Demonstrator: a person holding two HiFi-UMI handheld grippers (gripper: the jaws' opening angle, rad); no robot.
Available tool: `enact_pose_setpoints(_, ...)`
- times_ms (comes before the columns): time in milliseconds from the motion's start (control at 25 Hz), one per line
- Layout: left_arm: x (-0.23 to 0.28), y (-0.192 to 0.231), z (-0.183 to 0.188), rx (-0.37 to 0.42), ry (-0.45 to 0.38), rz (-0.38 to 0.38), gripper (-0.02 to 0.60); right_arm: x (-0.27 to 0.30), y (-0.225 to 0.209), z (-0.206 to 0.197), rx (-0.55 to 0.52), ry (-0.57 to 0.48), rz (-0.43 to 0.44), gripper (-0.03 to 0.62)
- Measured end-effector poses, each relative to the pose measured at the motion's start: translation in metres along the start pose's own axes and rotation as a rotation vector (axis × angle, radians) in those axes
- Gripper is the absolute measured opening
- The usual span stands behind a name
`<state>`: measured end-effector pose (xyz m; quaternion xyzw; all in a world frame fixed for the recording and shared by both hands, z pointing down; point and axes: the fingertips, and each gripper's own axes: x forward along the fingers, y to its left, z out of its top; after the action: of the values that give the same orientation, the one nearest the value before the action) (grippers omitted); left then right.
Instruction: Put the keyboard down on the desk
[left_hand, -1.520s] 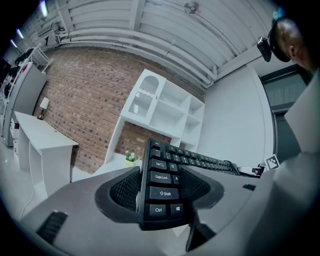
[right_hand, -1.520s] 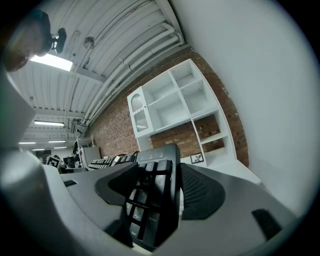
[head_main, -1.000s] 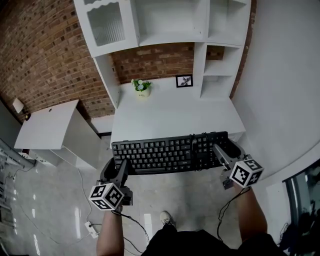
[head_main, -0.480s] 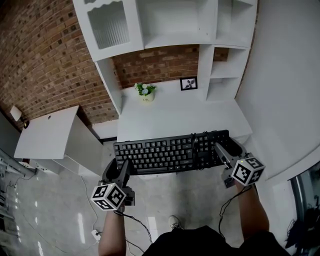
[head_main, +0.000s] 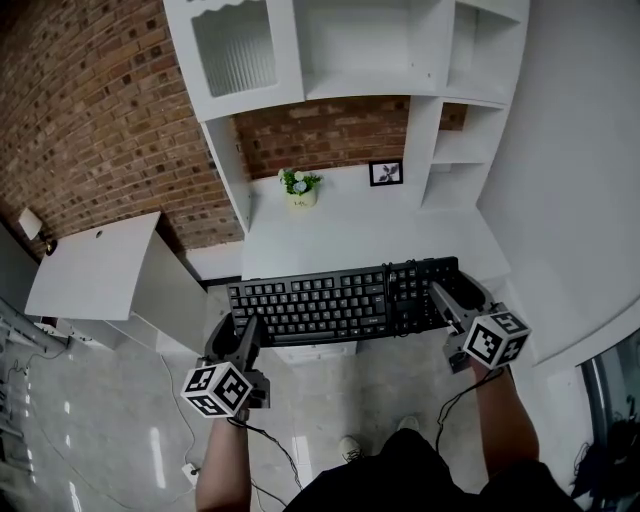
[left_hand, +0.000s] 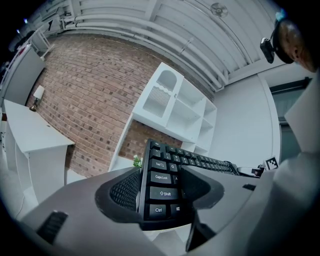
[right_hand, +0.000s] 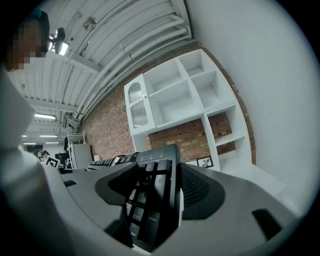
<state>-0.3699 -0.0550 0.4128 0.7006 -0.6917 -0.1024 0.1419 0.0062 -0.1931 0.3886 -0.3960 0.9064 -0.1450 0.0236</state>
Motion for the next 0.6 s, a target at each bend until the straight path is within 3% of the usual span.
enact_pose_setpoints(280, 0.012, 0.014, 0.015, 0.001, -0.007, 0.003, 0.265, 0.023, 0.006, 0.008, -0.001, -0.003, 0.006, 0.272)
enact_pose_setpoints(480, 0.005, 0.002, 0.002, 0.010, -0.005, -0.003, 0.265, 0.006, -0.002, -0.003, 0.005, -0.014, 0.003, 0.272)
enact_pose_setpoints(600, 0.036, 0.012, 0.009, 0.010, 0.005, 0.009, 0.265, 0.039, -0.017, 0.003, 0.015, -0.001, 0.007, 0.272)
